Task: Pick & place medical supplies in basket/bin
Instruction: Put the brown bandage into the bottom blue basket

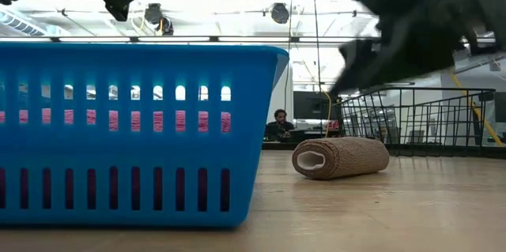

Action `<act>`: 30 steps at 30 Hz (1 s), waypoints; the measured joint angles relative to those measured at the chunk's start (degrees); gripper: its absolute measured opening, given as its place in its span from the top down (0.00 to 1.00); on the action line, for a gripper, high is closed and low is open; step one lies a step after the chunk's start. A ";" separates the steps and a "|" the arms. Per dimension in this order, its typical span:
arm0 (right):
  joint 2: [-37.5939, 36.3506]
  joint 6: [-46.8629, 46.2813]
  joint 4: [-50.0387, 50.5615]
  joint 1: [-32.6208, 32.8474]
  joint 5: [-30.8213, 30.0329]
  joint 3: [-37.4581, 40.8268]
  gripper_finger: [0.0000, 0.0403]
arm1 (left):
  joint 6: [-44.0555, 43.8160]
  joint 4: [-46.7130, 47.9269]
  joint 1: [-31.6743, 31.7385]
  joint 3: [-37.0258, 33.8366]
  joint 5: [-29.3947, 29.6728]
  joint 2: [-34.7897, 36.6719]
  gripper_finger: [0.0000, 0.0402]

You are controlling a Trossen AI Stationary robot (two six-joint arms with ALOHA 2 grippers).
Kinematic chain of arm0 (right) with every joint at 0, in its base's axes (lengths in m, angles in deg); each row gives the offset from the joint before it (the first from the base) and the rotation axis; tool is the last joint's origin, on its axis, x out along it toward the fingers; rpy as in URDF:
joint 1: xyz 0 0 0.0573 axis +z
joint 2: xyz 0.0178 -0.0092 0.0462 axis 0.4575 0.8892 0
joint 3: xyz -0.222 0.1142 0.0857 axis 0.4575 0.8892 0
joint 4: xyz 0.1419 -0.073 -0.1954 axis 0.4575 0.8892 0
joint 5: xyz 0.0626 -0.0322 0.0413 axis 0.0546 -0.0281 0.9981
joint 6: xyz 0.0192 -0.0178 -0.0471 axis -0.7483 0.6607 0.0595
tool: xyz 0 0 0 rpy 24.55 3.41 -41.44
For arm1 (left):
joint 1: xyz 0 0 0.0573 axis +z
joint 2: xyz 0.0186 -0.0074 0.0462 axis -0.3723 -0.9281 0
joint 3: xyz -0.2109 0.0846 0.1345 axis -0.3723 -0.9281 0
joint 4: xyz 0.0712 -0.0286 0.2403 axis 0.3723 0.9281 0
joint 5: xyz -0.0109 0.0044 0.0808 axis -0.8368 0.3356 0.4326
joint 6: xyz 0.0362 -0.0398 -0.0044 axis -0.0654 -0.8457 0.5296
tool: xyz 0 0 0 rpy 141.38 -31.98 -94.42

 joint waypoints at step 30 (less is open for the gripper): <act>14.03 -1.68 3.15 -2.71 8.79 -4.40 0.47 | -1.30 0.46 0.36 0.02 0.82 -0.39 0.47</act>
